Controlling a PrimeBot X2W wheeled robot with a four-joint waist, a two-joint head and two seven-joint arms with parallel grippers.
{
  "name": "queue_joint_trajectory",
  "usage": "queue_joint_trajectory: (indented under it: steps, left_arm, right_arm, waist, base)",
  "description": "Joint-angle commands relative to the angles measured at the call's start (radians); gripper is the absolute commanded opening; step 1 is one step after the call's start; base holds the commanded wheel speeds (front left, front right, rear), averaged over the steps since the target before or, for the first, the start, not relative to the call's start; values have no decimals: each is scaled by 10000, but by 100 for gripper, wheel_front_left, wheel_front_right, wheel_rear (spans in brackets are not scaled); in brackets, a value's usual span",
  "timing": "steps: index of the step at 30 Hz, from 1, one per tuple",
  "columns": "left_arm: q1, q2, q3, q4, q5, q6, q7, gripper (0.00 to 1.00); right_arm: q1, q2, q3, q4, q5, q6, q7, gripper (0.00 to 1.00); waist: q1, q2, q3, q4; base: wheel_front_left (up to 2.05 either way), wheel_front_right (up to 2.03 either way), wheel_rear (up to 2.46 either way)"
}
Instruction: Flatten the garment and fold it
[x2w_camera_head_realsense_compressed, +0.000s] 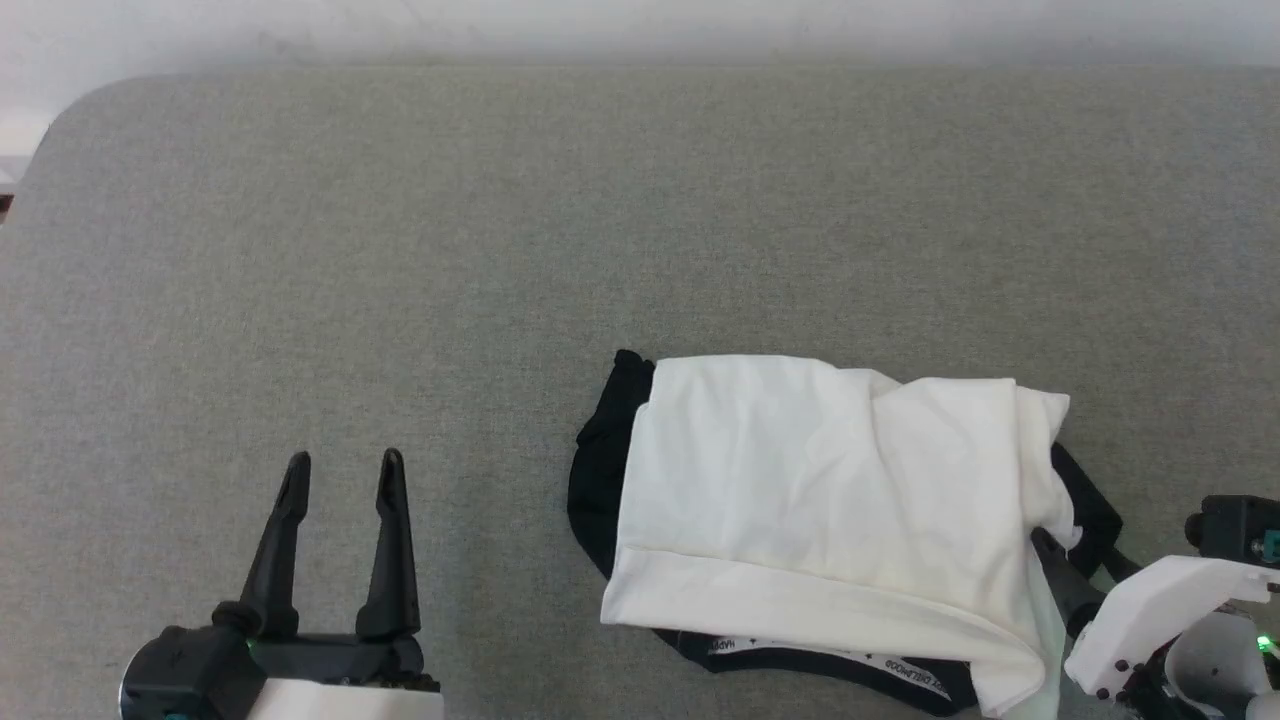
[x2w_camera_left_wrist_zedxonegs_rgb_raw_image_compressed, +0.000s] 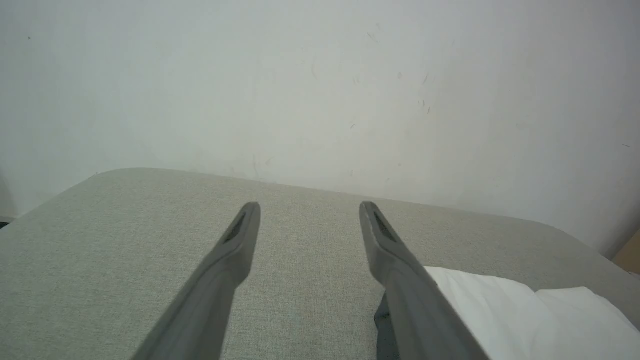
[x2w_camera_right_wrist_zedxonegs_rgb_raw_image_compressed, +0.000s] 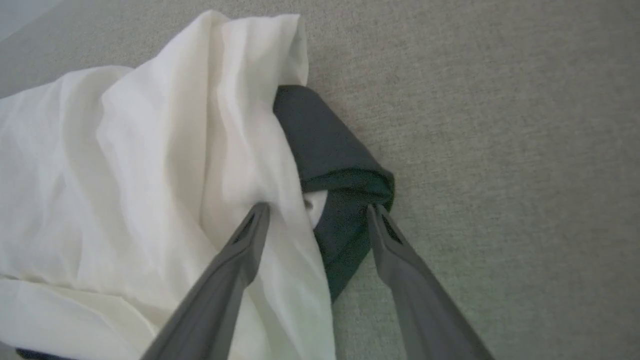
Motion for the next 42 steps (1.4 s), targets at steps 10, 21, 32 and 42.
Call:
queue_joint_trajectory:
  steps: [10,21,32,42]
  left_arm:
    - [-436,-417,252,299,268,-677,-47,100]
    - [-732,-578,409,569,323,-1134,-47,100]
    - [-745,-761,518,801,382,-1313,-47,100]
    - [-510,-868,631,1016,513,-1433,-47,100]
  right_arm:
    - [-860,-67,-163,1242,-213,-7,529,100]
    - [-1593,-38,-15,2304,-266,-7,1590,0]
    - [-1829,-121,-828,2054,-524,-7,1261,0]
    - [-1846,-404,-2603,1596,-1128,-7,1366,0]
  waist:
    - [-1,0,732,439]
    - [-1,0,1095,658]
    - [-1,0,734,617]
    - [-1,0,207,381]
  base:
    - [0,0,0]
    - [0,0,0]
    - [0,0,0]
    - [0,0,0]
